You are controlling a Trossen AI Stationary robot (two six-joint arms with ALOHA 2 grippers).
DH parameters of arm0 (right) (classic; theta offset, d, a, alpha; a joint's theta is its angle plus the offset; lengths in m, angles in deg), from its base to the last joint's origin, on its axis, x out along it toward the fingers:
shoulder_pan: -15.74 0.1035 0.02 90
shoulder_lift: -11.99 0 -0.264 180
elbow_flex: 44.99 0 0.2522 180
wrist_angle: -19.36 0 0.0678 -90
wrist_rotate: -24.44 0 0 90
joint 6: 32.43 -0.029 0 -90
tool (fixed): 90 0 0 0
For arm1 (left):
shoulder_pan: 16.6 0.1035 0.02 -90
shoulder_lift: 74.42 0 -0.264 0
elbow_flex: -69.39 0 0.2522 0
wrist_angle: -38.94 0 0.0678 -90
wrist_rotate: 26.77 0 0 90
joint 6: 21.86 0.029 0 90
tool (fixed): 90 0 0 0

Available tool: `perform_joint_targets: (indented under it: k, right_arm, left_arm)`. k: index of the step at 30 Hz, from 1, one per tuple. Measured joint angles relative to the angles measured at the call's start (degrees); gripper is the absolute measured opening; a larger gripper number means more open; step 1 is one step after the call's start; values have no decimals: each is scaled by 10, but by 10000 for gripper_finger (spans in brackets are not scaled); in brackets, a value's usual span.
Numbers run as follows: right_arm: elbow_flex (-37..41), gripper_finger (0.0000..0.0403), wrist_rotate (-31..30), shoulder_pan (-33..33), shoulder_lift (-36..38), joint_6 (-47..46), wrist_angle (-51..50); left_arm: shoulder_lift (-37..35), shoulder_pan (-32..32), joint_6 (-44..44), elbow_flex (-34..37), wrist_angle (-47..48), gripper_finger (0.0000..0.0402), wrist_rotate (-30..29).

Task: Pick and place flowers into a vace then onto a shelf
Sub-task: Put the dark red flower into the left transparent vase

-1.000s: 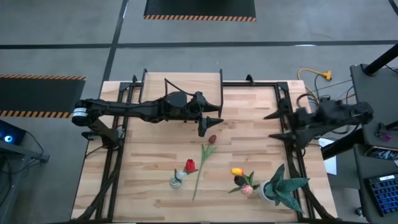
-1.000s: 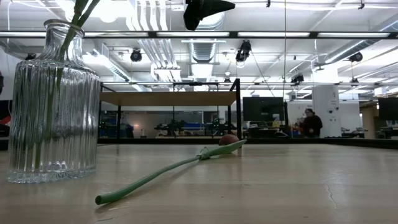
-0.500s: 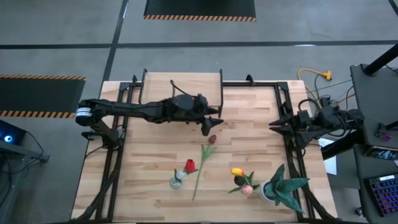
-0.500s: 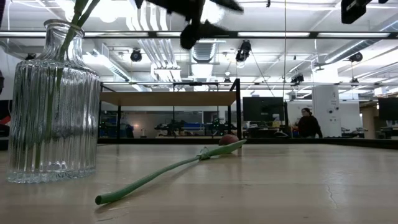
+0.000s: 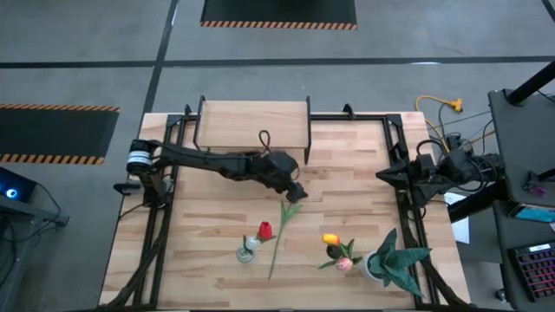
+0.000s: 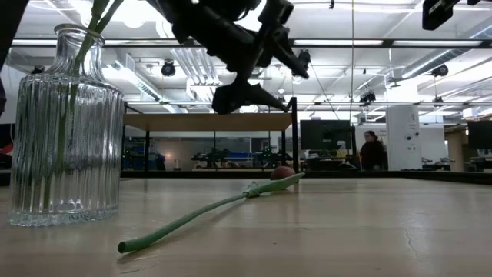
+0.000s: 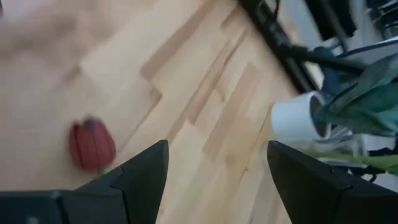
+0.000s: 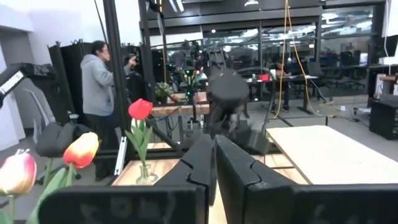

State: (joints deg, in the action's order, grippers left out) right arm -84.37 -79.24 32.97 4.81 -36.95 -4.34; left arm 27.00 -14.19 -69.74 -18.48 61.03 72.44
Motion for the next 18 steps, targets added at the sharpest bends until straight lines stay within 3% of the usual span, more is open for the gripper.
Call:
perform_joint_targets:
  k: [5,12,18]
  right_arm:
    - [0,13,0,0,0,-9,-1]
    - [0,13,0,0,0,-9,-1]
    - [0,13,-6,0,0,-9,-1]
  left_arm:
    - [18,-23,-39,0,28,256,-7]
    - [22,-44,-76,0,118,256,-63]
    - [27,-68,-82,-1,120,256,-65]
